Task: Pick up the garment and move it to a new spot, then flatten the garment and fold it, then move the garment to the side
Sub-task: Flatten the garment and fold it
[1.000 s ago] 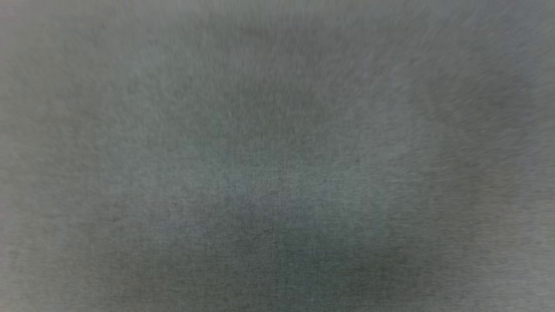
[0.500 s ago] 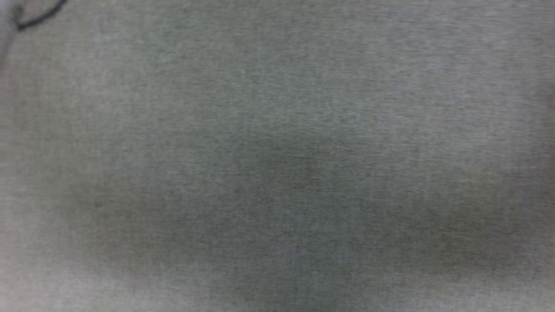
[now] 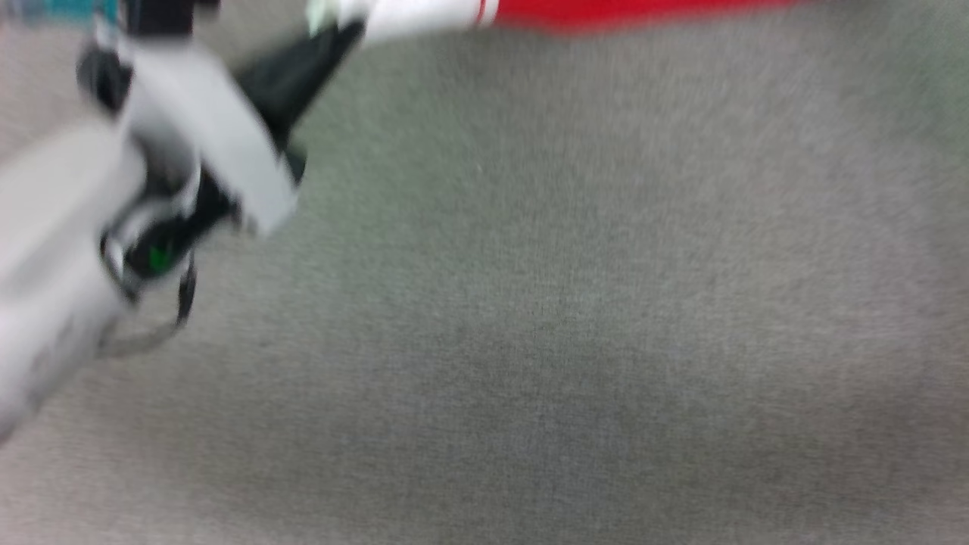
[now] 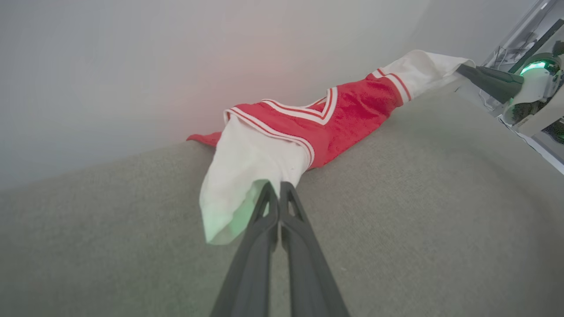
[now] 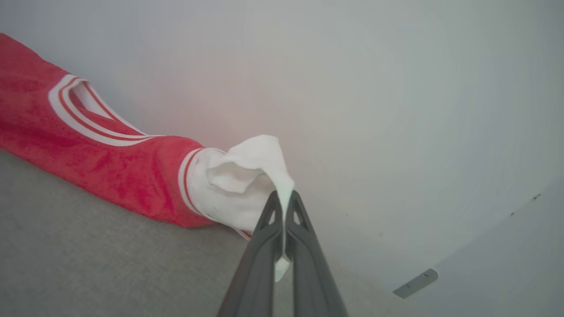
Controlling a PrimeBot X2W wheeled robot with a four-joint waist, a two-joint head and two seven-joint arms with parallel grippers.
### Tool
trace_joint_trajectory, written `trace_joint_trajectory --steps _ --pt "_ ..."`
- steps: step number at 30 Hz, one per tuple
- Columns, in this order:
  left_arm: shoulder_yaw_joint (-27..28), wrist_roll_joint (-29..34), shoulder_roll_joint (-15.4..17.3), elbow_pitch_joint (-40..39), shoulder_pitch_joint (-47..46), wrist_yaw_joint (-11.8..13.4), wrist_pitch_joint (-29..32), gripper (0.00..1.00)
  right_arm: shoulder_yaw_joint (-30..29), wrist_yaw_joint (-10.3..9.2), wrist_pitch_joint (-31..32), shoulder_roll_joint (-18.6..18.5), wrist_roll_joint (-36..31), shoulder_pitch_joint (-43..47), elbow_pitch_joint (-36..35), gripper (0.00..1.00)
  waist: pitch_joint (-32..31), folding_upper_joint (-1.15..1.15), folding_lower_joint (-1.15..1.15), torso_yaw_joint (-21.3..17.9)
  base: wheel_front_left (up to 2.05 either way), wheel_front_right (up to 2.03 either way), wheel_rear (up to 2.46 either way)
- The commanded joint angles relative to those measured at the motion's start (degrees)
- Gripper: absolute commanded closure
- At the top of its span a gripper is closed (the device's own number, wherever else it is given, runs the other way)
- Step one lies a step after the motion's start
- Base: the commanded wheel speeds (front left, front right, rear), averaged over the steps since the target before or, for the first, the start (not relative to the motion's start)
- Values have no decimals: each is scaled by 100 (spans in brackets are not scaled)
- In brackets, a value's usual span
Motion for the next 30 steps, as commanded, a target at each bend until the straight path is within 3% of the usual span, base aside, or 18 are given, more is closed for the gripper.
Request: trace_joint_trajectory --steps 1,8,14,18,23,30 --pt "-23 -48 113 -57 194 18 13 100 -51 -6 -24 -83 70 243 -59 100 -1207 0 0 19 0 0 0" --pt "-118 146 953 -938 1872 17 -378 100 -500 -6 -25 -467 246 2648 -1070 100 -2107 0 0 -78 0 0 0" --pt "-121 300 1438 -1225 3395 48 -725 100 -1023 -6 -24 -382 -13 4422 -1630 100 -2550 0 0 -178 0 0 0" --pt "-116 371 1437 -1224 4172 189 -821 100 -1244 -6 -23 -236 -192 5260 -1927 100 -2680 0 0 -201 0 0 0" --pt "97 460 1206 -1014 4927 400 -851 100 -1354 -6 67 -49 -372 5957 -2167 100 -2790 0 0 -210 0 0 0" --pt "579 596 824 -546 5780 388 -849 100 -1463 -6 264 106 -412 6439 -2425 100 -2891 0 0 -268 0 0 0"
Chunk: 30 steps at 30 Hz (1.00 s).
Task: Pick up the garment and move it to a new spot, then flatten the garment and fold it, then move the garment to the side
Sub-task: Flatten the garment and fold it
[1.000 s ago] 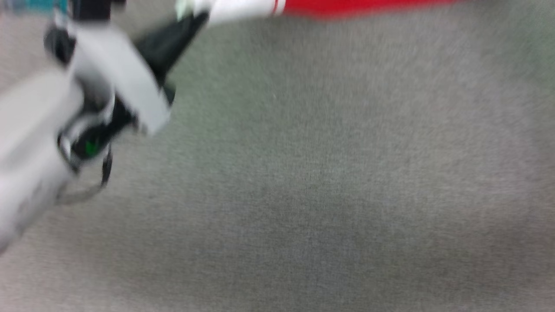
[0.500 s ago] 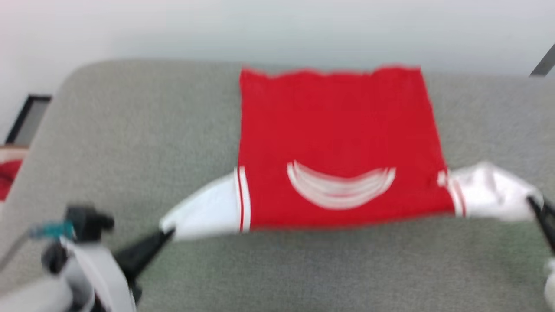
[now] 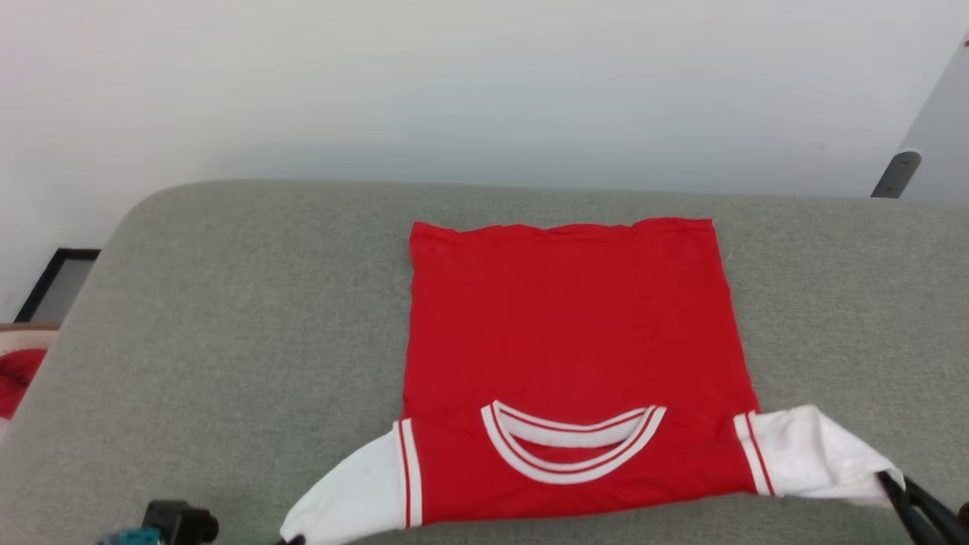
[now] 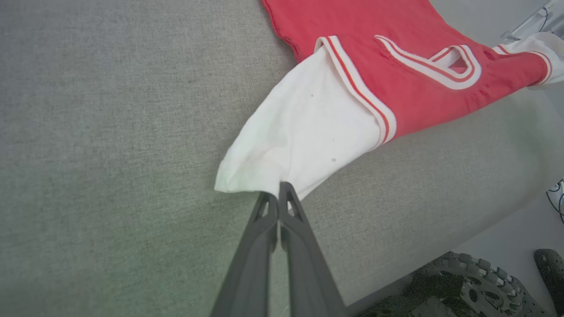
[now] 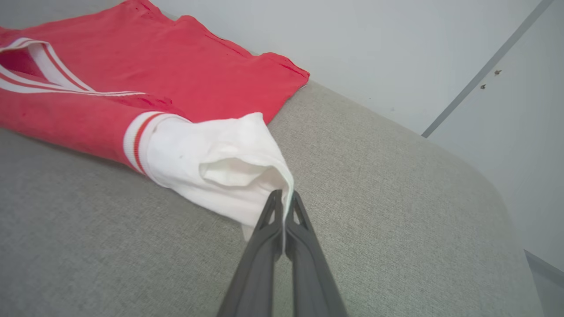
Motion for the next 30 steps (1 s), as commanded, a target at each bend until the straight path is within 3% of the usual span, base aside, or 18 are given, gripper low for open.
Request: trace_joint_trajectory --steps 1,12,13,14,15,16,17,25,30 --pt "145 75 -80 106 202 -1 -18 100 -1 -6 102 25 -5 150 -98 100 -33 0 0 -45 0 0 0" --pt "493 252 -483 526 740 -146 -10 100 360 -6 582 -149 379 199 -121 100 20 0 0 -92 0 0 0" --pt "525 262 -512 549 740 -160 -10 100 373 -6 610 -157 386 159 -112 89 25 0 0 -91 0 0 0" --pt "552 269 -540 567 747 -160 -10 100 384 -6 640 -159 405 129 -104 66 29 0 0 -89 0 0 0" --pt "569 284 -560 601 755 -163 -9 100 405 -6 687 -146 471 119 -104 51 33 0 0 -89 0 0 0" --pt "578 283 -578 627 761 -166 -9 100 441 -6 738 -148 517 117 -117 11 37 0 0 -91 0 0 0" --pt "610 279 -602 650 756 -171 -9 100 465 -6 806 -139 623 106 -135 0 43 0 0 -93 0 0 0" --pt "781 346 -757 688 644 -147 -10 100 555 -6 1358 -448 1242 8 -767 0 151 0 0 -94 0 0 0" --pt "862 423 -850 604 583 -95 -9 100 173 -6 1698 -412 1624 -89 -1132 0 267 0 0 -41 0 0 0"
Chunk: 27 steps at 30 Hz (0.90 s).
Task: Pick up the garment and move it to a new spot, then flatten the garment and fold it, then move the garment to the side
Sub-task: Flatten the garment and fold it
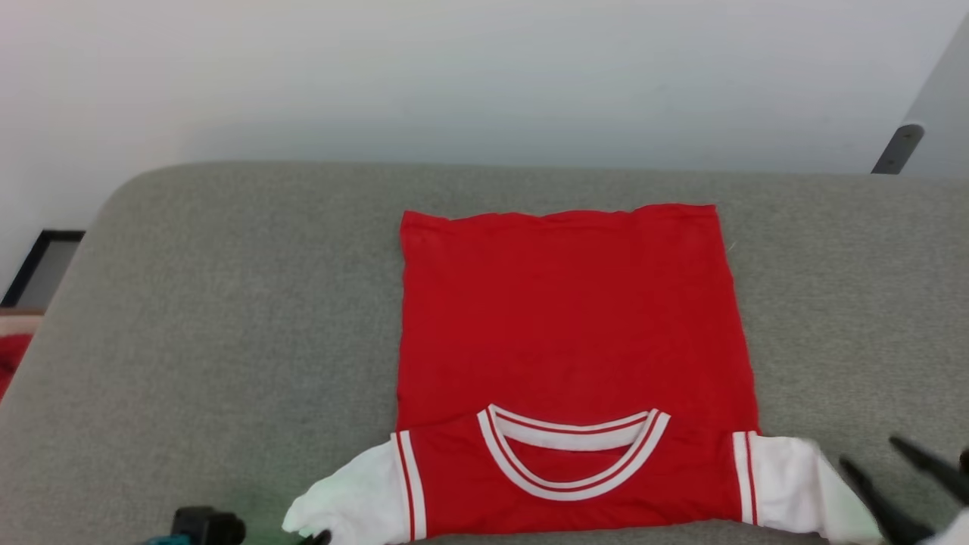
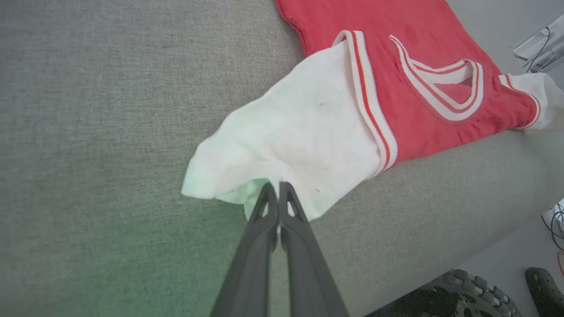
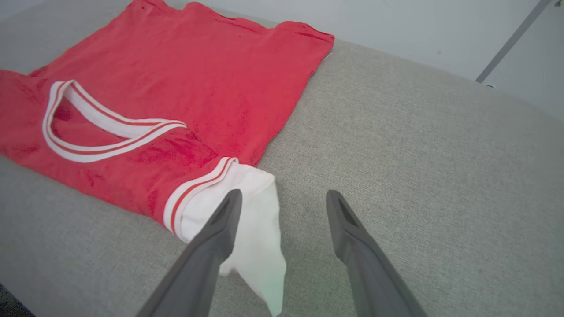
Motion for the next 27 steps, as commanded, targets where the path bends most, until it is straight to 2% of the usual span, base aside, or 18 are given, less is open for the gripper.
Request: trace_joint_trajectory --steps 1,5,9,17,21,27 --pt "22 50 -56 -24 -58 42 4 100 -148 -6 166 52 83 -177 -98 0 84 0 0 59 0 0 0" --pt "-13 178 -160 -103 -220 65 30 100 -457 -6 758 181 218 -652 -256 0 250 0 0 199 0 0 0" --pt "-80 313 -319 -133 -435 32 114 100 -637 -6 1393 332 321 -1522 64 0 448 0 0 433 0 0 0" --pt "-259 565 -805 14 -994 -134 257 100 -810 -5 2537 648 420 -3405 1698 0 899 0 0 1089 0 0 0" --pt "-393 651 -1053 137 -1247 -211 278 100 -856 -5 3029 768 261 -4148 2584 0 1144 0 0 1409 0 0 0" --pt "-638 718 -1412 293 -1614 -255 248 100 -1024 -5 3441 813 -13 -5064 3821 0 1534 0 0 1846 0 0 0"
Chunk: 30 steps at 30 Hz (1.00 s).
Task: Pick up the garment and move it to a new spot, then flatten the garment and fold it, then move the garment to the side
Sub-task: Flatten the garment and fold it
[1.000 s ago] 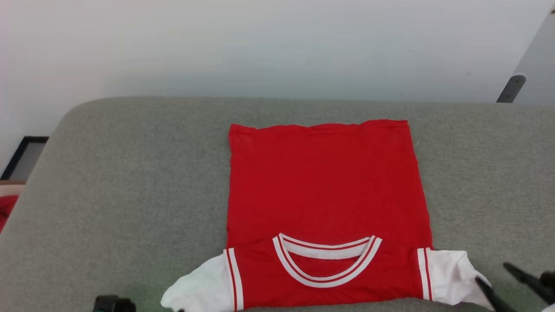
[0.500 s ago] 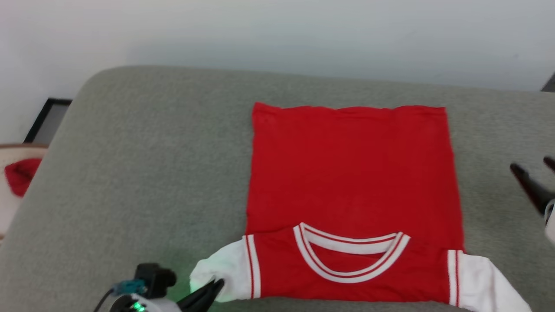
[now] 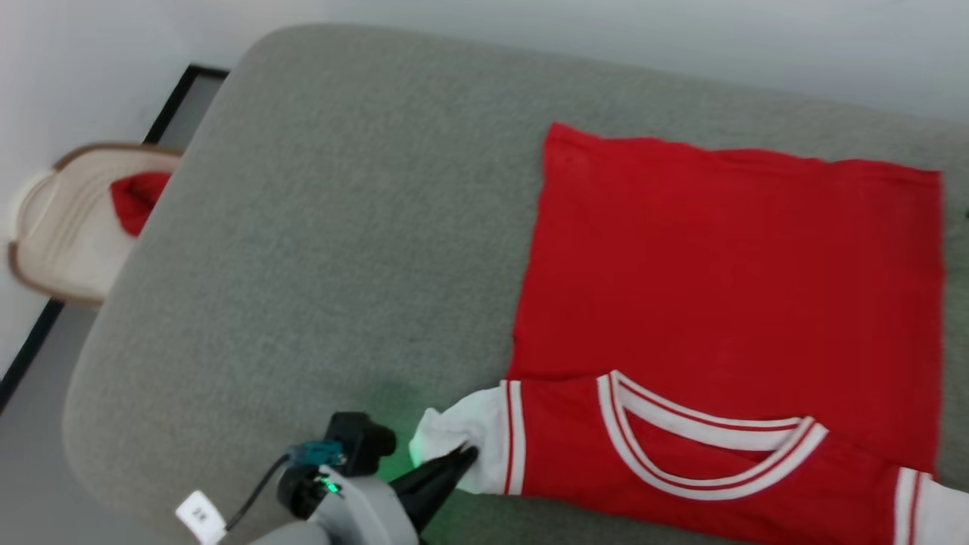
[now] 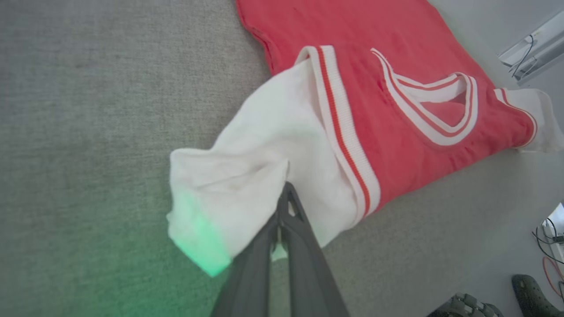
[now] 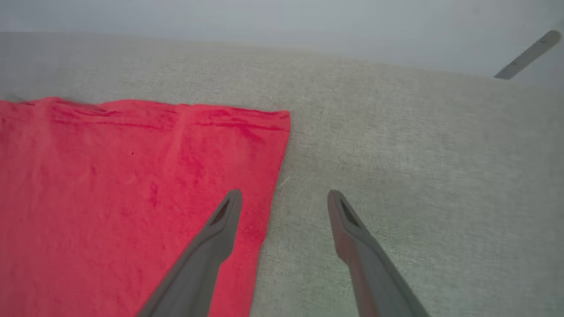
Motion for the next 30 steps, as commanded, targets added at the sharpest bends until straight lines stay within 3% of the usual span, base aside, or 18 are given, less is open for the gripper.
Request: trace_joint_trajectory --steps 1,11,12,13,21,30 --pt "-79 18 -102 -1 -150 -41 -24 100 -31 -4 50 -6 -95 -214 249 0 488 0 0 493 0 0 0" --pt "-587 -250 -328 26 -611 -28 -149 100 -51 -4 323 45 -554 -826 1467 0 904 0 0 935 0 0 0" --pt "-613 -281 -334 42 -638 -27 -165 100 4 -4 367 73 -615 -811 1548 67 921 0 0 949 0 0 0" --pt "-640 -310 -341 56 -658 -17 -177 100 66 -3 383 97 -647 -808 1591 100 929 0 0 956 0 0 0" --pt "-740 -511 -222 231 -670 -10 -228 100 308 0 437 110 -508 -816 1626 100 824 0 0 777 0 0 0" --pt "-510 -602 69 235 -585 -4 -251 100 883 -1 454 -38 154 -579 696 100 453 0 0 216 0 0 0"
